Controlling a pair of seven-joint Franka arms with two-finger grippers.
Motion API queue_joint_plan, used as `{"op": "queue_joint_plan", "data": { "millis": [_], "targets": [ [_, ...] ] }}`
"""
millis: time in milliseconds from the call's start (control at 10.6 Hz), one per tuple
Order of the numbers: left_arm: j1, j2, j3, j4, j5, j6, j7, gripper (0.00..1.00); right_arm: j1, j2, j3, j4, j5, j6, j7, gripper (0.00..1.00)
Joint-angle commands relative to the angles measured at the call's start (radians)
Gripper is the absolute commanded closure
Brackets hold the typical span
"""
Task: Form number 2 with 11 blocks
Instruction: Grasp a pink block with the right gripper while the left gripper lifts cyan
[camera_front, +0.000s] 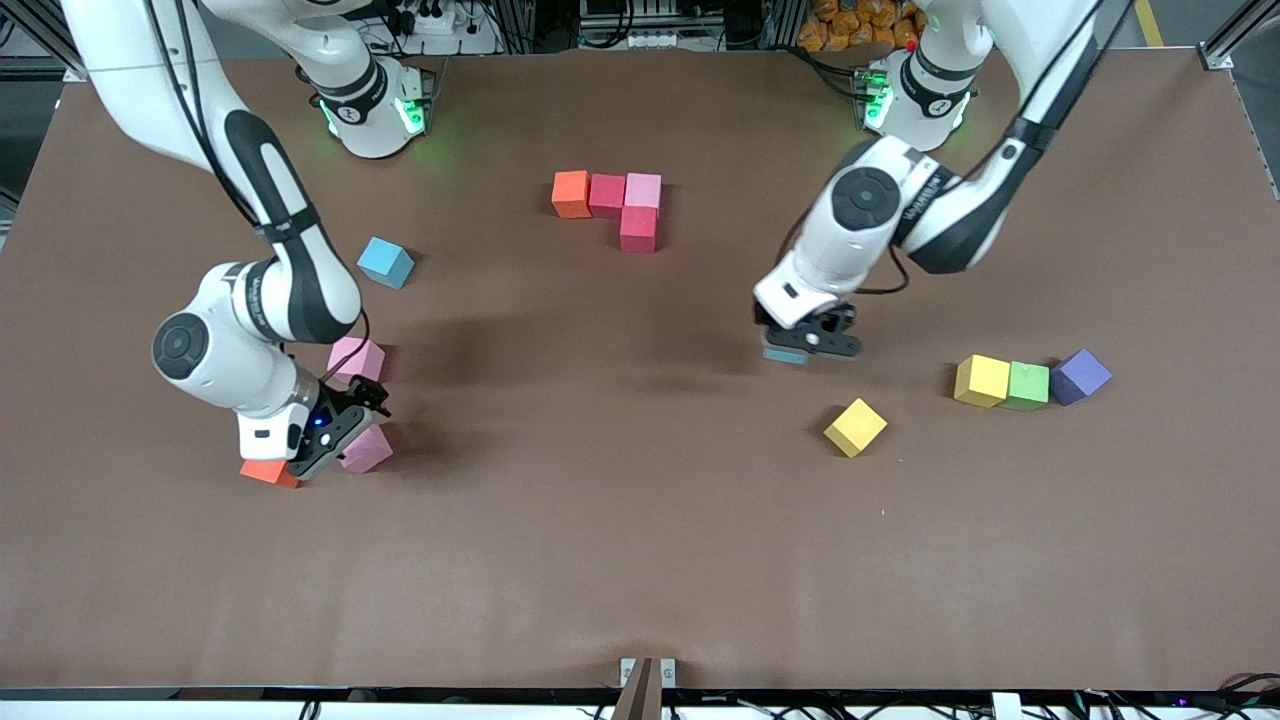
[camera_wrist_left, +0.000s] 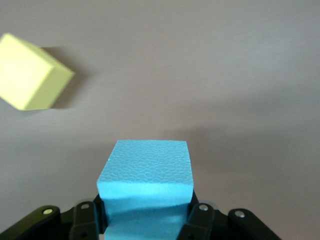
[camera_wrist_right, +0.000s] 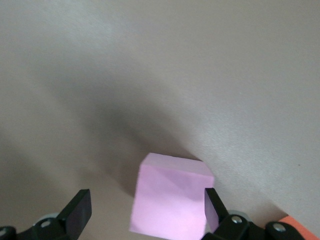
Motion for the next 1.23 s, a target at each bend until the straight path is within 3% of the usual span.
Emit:
{"op": "queue_joint_plan", "data": {
  "millis": [0,95,284,474,663,852,1137],
  "targets": [
    [-0.09,0.046,0.009,0.099,-0.027,-0.027,-0.066,1.0,-0.03,0.048,0.016,0.044,0.064,0.009,-0.038,0.0],
    [-0.14,0.065,0.035,0.128,-0.027,-0.027,-0.084,1.0,-0.028,0.056,0.014,0.041,0.132,0.006,-0.041,0.0],
    [-0.299,0.097,0.156,0.197,-0.041,-0.037,-0.132,1.0,-0.027,0.063,0.013,0.035,0.181,0.007,-0.048,0.0],
    [-0.451,0.158,0.273,0.315,-0.096,-0.124,-0.146,1.0,-0.027,0.068,0.013,0.033,0.19,0.009,-0.05,0.0],
    [-0.544,0.191,0.348,0.351,-0.109,-0.145,-0.146,1.0,-0.027,0.066,0.013,0.026,0.19,0.015,-0.056,0.0],
    [-0.604,0.269,0.389,0.431,-0.123,-0.148,-0.159,1.0,-0.027,0.068,0.013,0.023,0.19,0.027,-0.09,0.0],
    [-0.633,0.304,0.394,0.451,-0.12,-0.148,-0.16,1.0,-0.028,0.066,0.013,0.013,0.19,0.038,-0.099,0.02]
  ]
}}
